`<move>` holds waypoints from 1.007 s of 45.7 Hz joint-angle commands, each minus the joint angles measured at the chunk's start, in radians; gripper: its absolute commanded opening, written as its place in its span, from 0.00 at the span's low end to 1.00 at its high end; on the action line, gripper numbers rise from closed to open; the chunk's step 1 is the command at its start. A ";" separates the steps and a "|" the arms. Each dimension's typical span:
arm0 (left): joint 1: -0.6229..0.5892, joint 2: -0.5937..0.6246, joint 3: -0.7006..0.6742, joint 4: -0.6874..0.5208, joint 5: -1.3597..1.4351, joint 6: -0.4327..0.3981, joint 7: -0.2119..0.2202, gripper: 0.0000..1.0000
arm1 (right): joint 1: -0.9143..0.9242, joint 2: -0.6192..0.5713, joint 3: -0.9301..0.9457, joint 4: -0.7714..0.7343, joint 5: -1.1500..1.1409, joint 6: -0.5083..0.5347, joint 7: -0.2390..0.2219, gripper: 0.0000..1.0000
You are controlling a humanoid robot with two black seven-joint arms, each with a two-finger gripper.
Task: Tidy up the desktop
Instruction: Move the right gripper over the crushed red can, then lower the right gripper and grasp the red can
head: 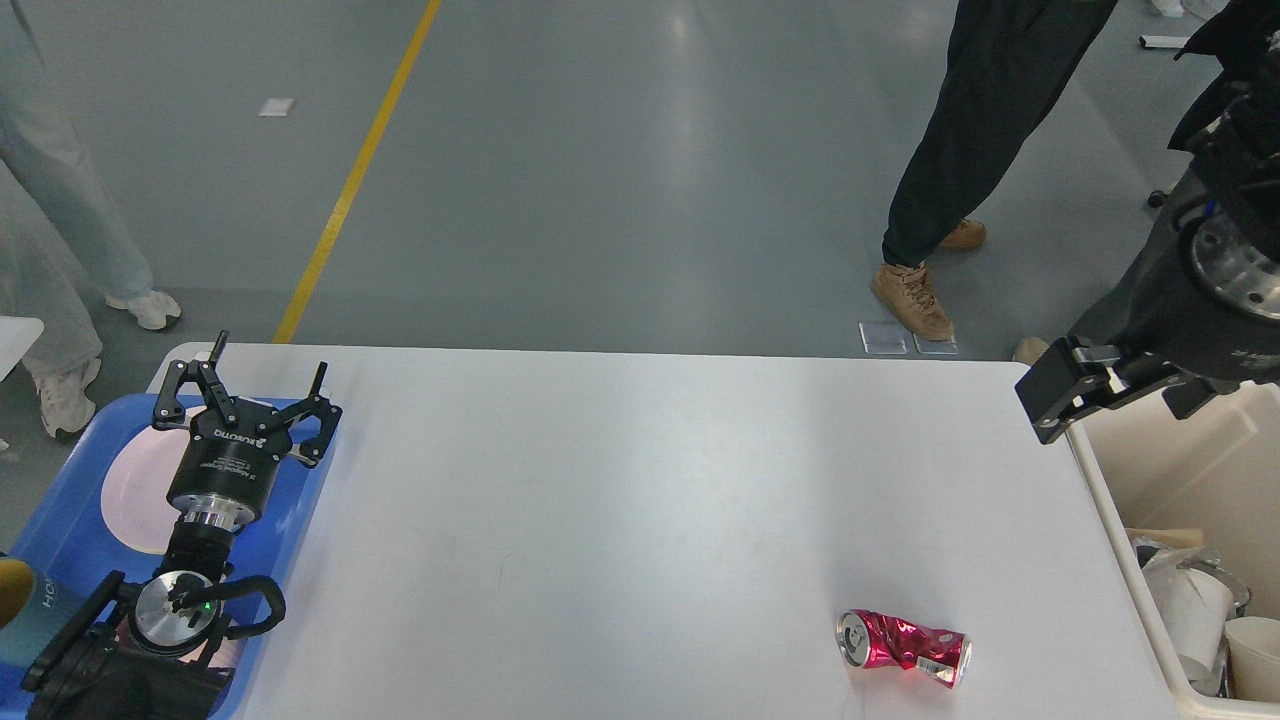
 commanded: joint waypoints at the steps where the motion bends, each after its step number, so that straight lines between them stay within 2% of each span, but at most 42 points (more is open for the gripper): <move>1: 0.000 0.000 -0.001 0.000 0.000 -0.001 0.002 0.96 | -0.032 -0.007 0.001 -0.006 -0.007 -0.001 -0.001 1.00; 9: 0.000 0.000 -0.001 0.000 0.000 -0.001 0.000 0.96 | -0.052 -0.042 0.016 -0.038 -0.004 -0.037 -0.001 1.00; 16: 0.000 0.000 0.001 0.000 0.000 -0.001 0.002 0.96 | -0.083 -0.039 0.020 -0.028 -0.025 -0.183 0.001 1.00; 19: 0.000 0.000 0.001 0.000 0.000 -0.001 0.002 0.96 | -0.129 -0.030 0.039 -0.026 -0.142 -0.214 0.013 0.99; 27: 0.000 0.000 -0.001 0.000 0.000 -0.001 0.002 0.96 | -0.327 -0.028 0.265 -0.006 -0.551 -0.209 0.013 0.96; 35: 0.000 0.000 0.001 0.000 0.000 -0.002 0.002 0.96 | -0.549 0.004 0.348 -0.011 -0.863 -0.255 0.005 0.94; 40: 0.000 0.000 0.001 0.000 0.000 -0.002 0.002 0.96 | -0.640 0.025 0.351 -0.020 -0.972 -0.339 -0.001 0.94; 46: 0.000 0.000 0.001 0.000 0.000 -0.001 0.002 0.96 | -0.738 0.068 0.356 -0.057 -0.981 -0.405 -0.002 0.95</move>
